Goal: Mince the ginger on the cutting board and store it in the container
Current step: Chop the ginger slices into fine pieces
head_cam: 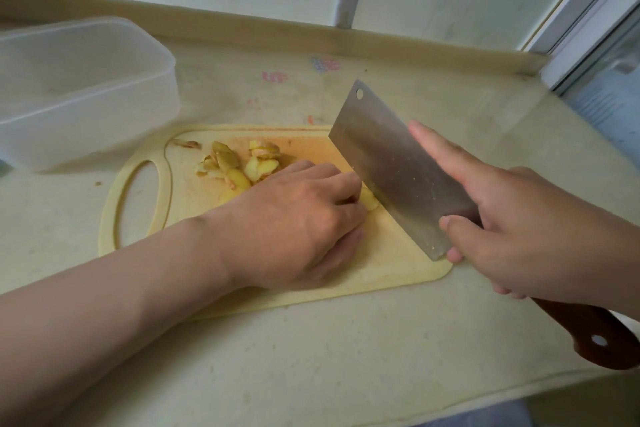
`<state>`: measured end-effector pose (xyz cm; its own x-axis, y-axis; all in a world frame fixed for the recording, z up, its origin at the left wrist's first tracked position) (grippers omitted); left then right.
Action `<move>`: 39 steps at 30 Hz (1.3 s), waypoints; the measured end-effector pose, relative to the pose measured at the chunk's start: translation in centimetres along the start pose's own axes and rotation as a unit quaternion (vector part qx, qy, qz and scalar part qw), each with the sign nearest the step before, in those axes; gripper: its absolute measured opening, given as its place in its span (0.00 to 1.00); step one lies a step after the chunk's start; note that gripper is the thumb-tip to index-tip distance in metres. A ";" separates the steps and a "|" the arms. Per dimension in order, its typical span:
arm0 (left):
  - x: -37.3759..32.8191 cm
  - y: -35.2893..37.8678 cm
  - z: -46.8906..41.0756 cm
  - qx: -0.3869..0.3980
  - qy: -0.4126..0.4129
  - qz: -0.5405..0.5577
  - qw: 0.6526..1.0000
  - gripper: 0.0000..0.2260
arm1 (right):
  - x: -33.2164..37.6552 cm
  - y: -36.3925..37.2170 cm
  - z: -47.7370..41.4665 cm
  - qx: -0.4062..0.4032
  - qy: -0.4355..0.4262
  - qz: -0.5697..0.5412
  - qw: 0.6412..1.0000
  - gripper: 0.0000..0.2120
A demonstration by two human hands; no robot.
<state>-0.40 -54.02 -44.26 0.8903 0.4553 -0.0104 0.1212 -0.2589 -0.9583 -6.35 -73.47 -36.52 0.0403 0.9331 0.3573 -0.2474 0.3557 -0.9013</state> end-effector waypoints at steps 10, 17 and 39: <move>-0.1 0.2 -0.1 -0.011 0.007 -0.009 1.000 0.22 | 1.1 0.5 -3.2 -0.037 -0.021 -0.063 0.997 0.45; -0.1 0.1 0.0 -0.010 0.001 -0.014 1.000 0.21 | 0.9 1.2 -0.7 -0.073 -0.032 -0.026 0.996 0.45; 0.1 0.3 0.2 -0.031 -0.004 -0.022 0.999 0.22 | 2.8 0.3 -3.8 -0.007 -0.049 0.041 0.998 0.46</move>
<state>-0.36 -53.94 -44.62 0.8802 0.4738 0.0290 0.1873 -0.2904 -0.9384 -2.61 -70.56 -36.70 -0.0752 0.9497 0.3040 -0.2315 0.2799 -0.9317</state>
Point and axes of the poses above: each hand's wrist, its own z-axis away from the middle knuckle, its own y-axis out of the palm, x = y × z, the point moved 2 cm from there along -z, towards the middle knuckle, and after that the axes turned 3 degrees about -z, right-handed, at the moved point
